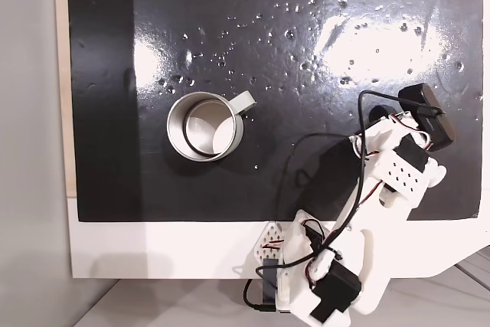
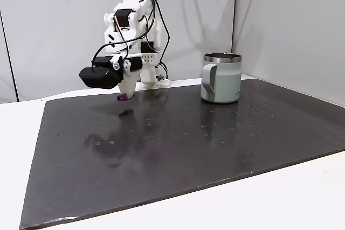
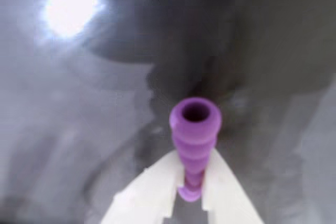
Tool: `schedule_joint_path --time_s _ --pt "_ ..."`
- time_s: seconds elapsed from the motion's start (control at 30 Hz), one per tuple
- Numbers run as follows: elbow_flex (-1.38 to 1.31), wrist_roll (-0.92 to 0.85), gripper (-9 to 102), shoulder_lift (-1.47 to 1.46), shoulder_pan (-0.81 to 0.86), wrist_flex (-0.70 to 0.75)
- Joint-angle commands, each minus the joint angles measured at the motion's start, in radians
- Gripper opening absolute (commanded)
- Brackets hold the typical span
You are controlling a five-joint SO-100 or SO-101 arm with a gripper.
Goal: Grasp a pengrip and put it in the cup.
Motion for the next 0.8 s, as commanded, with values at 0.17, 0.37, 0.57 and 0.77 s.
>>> schedule_joint_path --time_s 0.17,0.37,0.57,0.77 --pt "-0.137 0.27 0 0.178 -0.239 0.184" --pt "-0.201 0.502 0 0.284 -0.486 0.31" --pt "-0.388 0.747 0 0.282 -0.727 0.43" --pt "-0.594 0.907 0 0.222 -0.89 0.495"
